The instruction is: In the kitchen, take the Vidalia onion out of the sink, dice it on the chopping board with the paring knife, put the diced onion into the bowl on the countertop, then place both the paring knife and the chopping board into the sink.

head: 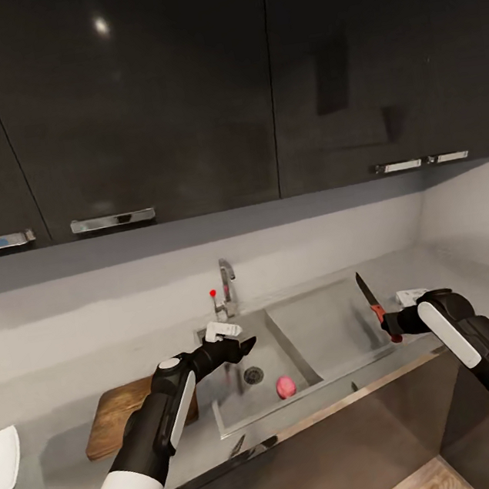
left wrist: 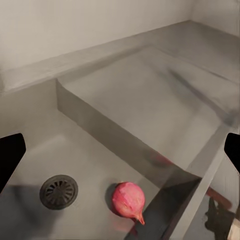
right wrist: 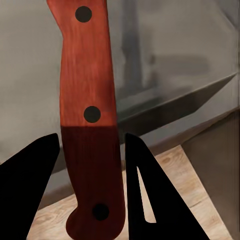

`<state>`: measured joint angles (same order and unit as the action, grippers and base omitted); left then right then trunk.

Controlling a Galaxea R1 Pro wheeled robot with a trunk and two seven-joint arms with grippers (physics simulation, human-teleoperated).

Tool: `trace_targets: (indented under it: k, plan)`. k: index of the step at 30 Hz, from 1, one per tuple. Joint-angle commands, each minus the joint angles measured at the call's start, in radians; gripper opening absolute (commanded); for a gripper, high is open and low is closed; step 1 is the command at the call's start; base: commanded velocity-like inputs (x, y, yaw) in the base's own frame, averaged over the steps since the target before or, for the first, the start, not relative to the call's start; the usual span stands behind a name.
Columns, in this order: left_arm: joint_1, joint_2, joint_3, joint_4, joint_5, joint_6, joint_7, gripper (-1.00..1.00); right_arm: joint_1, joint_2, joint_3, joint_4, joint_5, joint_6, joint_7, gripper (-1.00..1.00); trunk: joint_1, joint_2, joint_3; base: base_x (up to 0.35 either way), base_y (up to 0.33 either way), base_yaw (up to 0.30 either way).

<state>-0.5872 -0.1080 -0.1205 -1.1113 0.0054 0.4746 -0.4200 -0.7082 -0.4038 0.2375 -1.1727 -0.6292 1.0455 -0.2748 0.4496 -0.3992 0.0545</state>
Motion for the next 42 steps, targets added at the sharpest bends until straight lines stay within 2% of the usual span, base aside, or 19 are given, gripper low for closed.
trace_targets:
  k: [1,18,23,38,42]
  plan:
    - [0.0,0.0,0.001,-0.001,0.001,0.007,-0.003,1.0,0.0,-0.001,0.002,-0.001,-0.01,0.002,-0.011,-1.0,0.0,-0.001,-0.001,0.003,-0.187,0.001]
    - [0.0,-0.001,0.001,-0.001,0.0,0.006,-0.002,1.0,0.0,-0.001,-0.008,-0.001,-0.01,0.002,-0.011,-1.0,0.0,-0.001,-0.001,0.0,-0.29,0.091]
    - [0.0,-0.001,0.001,-0.001,0.0,0.006,-0.002,1.0,0.0,-0.001,-0.009,-0.001,-0.01,0.002,-0.011,-1.0,0.0,-0.001,-0.001,0.0,-0.056,0.058]
    - [0.0,-0.001,0.001,0.001,0.001,0.006,-0.002,1.0,0.0,-0.001,-0.009,-0.002,-0.01,0.002,-0.011,-1.0,0.0,-0.001,-0.001,0.029,-0.002,0.234]
    - [0.0,-0.001,0.001,0.001,0.001,0.006,-0.002,1.0,0.0,-0.001,-0.027,-0.002,-0.01,0.002,-0.011,-1.0,0.0,-0.001,-0.001,0.272,0.0,0.033]
